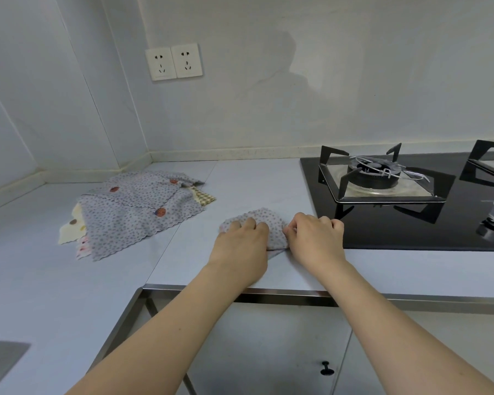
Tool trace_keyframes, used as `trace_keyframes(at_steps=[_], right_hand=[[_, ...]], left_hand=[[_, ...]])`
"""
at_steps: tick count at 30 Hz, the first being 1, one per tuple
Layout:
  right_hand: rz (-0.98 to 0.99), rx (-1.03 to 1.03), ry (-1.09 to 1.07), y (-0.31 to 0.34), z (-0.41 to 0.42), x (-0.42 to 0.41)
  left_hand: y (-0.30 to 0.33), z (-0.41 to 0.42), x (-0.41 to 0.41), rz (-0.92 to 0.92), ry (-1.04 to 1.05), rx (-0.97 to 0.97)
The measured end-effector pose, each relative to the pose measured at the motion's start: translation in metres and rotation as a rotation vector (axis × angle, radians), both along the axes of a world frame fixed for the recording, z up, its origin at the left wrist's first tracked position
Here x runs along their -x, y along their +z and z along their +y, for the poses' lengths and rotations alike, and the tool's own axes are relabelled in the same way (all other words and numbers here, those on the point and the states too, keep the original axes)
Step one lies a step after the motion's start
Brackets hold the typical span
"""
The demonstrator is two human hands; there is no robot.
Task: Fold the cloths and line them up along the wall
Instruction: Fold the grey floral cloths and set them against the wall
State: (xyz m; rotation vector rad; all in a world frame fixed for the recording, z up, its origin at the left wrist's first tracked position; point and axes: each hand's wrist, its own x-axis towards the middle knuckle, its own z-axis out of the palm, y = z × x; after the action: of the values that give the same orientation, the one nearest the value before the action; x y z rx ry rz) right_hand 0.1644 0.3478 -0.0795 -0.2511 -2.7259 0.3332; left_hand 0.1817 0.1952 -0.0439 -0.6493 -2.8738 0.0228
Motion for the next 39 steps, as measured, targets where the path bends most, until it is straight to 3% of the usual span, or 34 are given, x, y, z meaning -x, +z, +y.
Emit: trace_keyframes(at_steps=[7,15,19,23,26,28,30,32,36,39], right_hand=[[0.018,-0.043,-0.034,-0.001,-0.004,-0.002],[-0.004,-0.098,-0.072,0.0,-0.005,-0.002],[-0.004,-0.1,-0.08,0.001,-0.008,-0.006],[-0.024,-0.082,-0.026,0.003,-0.008,-0.006],[0.014,-0.052,0.052,0.005,-0.008,-0.008],[0.048,-0.028,0.1,0.004,-0.008,-0.009],[0.081,0.033,0.184,0.004,-0.007,-0.009],[0.119,0.127,0.283,0.006,-0.007,-0.011],[0.211,0.296,0.39,0.014,-0.007,-0.017],[0.314,0.375,0.42,0.014,-0.006,-0.019]], left_hand=[[-0.004,-0.013,0.001,-0.204,0.011,-0.235],[-0.002,-0.021,-0.004,-0.344,-0.033,-0.28],[-0.003,-0.033,0.003,-0.36,0.031,-0.663],[-0.001,-0.039,0.006,-0.312,-0.025,-0.28],[0.013,-0.047,0.015,-0.463,-0.057,-0.231],[0.017,-0.051,0.023,-0.569,-0.049,-0.396],[0.02,-0.047,0.035,-0.598,0.005,-0.8],[0.022,-0.039,0.049,-0.582,0.095,-1.008],[0.02,-0.022,0.076,-0.611,0.214,-0.958],[0.026,-0.012,0.083,-0.752,0.202,-0.991]])
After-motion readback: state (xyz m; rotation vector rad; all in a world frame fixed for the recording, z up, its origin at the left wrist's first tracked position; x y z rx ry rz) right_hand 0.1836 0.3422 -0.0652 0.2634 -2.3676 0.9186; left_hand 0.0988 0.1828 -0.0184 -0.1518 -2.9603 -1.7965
